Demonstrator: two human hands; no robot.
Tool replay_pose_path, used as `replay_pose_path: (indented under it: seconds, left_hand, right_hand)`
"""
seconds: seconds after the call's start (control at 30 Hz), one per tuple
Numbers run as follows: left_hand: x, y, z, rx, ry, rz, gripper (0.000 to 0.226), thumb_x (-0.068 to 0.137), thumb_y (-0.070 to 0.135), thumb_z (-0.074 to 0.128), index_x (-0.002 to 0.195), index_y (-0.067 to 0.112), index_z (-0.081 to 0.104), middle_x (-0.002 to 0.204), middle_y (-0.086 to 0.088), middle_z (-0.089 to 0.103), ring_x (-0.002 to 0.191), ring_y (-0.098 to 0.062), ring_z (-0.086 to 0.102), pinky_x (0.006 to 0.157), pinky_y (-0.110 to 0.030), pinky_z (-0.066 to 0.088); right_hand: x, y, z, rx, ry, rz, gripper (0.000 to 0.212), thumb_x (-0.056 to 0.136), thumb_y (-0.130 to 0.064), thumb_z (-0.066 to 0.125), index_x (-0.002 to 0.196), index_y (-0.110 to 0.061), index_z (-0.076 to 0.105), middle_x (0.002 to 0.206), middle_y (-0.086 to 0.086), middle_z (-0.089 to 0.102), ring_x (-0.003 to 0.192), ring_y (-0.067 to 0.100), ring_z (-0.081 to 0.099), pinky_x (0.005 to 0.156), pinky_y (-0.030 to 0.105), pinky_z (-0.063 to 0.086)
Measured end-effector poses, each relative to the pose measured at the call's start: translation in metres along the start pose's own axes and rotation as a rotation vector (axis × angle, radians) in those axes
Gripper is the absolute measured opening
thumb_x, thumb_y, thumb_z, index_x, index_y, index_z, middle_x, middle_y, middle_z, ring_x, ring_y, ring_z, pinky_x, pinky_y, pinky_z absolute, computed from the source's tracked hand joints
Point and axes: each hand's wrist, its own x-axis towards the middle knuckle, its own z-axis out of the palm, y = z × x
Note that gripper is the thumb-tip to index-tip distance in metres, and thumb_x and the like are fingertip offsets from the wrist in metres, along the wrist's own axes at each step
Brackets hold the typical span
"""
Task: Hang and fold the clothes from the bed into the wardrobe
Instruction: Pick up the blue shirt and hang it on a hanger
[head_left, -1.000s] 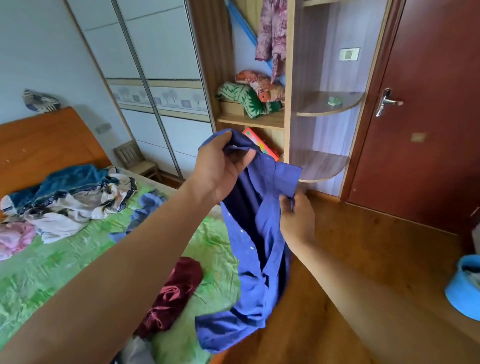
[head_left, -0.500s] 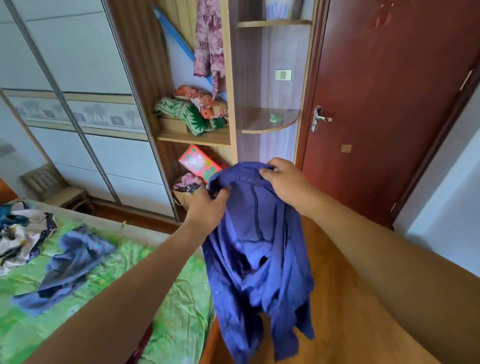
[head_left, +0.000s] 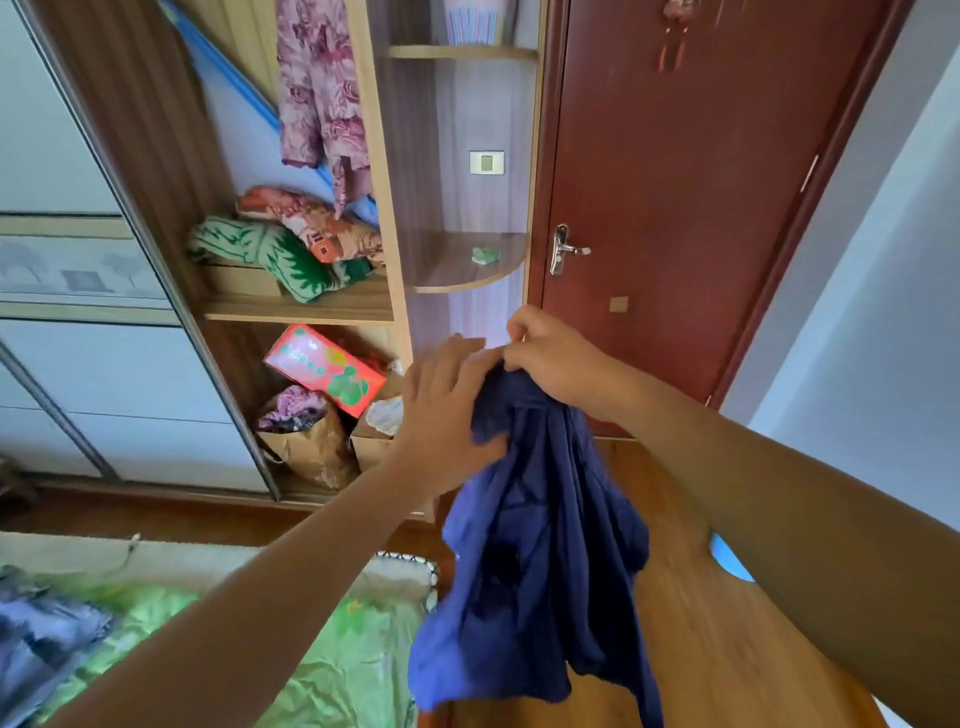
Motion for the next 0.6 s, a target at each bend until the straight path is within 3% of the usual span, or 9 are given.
replay_pose_path:
  seconds: [0.07, 0.17, 0.27, 0.33, 0.43, 0.6]
  left_hand:
    - [0.013, -0.007, 0.009, -0.045, -0.106, -0.027, 0.061, 0.078, 0.026, 0.069, 0.135, 0.019, 0.048, 0.128, -0.002, 0.058, 0.125, -0.025, 0.051, 0.110, -0.047, 0.031]
    - [0.028, -0.023, 0.016, -0.188, -0.080, -0.095, 0.041, 0.084, 0.004, 0.059, 0.124, 0.014, 0.057, 0.111, -0.004, 0.065, 0.101, -0.022, 0.058, 0.087, -0.033, 0.043]
    - [0.044, -0.032, 0.018, -0.172, -0.062, -0.091, 0.022, 0.086, -0.003, 0.050, 0.105, 0.005, 0.059, 0.099, -0.009, 0.059, 0.089, -0.026, 0.055, 0.078, -0.036, 0.041]
    - [0.057, -0.037, 0.018, -0.126, -0.087, -0.087, 0.016, 0.087, -0.005, 0.048, 0.099, 0.003, 0.055, 0.092, -0.007, 0.055, 0.081, -0.027, 0.053, 0.068, -0.033, 0.033]
    - [0.077, -0.042, 0.008, -0.085, -0.058, -0.115, 0.016, 0.089, 0.001, 0.045, 0.095, 0.014, 0.051, 0.088, 0.001, 0.053, 0.075, -0.021, 0.049, 0.063, -0.032, 0.029]
    - [0.090, -0.076, -0.014, 0.100, -0.019, -0.180, 0.015, 0.086, 0.007, 0.043, 0.096, 0.010, 0.054, 0.085, -0.010, 0.058, 0.077, -0.032, 0.052, 0.067, -0.040, 0.040]
  right_hand:
    - [0.008, -0.001, 0.002, -0.006, 0.022, 0.004, 0.015, 0.070, -0.031, 0.056, 0.080, -0.031, 0.045, 0.081, -0.004, 0.049, 0.070, 0.013, 0.044, 0.062, 0.033, 0.037]
    - [0.012, 0.010, -0.002, -0.047, 0.029, -0.001, 0.019, 0.071, -0.029, 0.055, 0.085, -0.030, 0.042, 0.073, -0.004, 0.048, 0.065, 0.013, 0.041, 0.057, 0.035, 0.035]
    - [0.010, 0.037, -0.010, -0.245, -0.031, -0.035, 0.030, 0.081, -0.021, 0.059, 0.099, -0.031, 0.037, 0.077, 0.000, 0.056, 0.062, 0.017, 0.052, 0.053, 0.035, 0.043]
    - [0.011, 0.062, -0.007, -0.381, -0.077, -0.047, 0.040, 0.084, -0.015, 0.061, 0.110, -0.028, 0.034, 0.077, 0.008, 0.060, 0.064, 0.021, 0.059, 0.054, 0.039, 0.047]
    - [0.017, 0.102, 0.009, -0.526, -0.060, -0.055, 0.035, 0.088, -0.008, 0.057, 0.115, -0.015, 0.036, 0.075, 0.008, 0.056, 0.066, 0.028, 0.058, 0.057, 0.042, 0.046]
    - [0.048, 0.153, 0.013, -0.581, 0.053, 0.020, 0.031, 0.088, -0.010, 0.056, 0.112, -0.018, 0.038, 0.103, 0.008, 0.052, 0.082, 0.034, 0.058, 0.072, 0.048, 0.052]
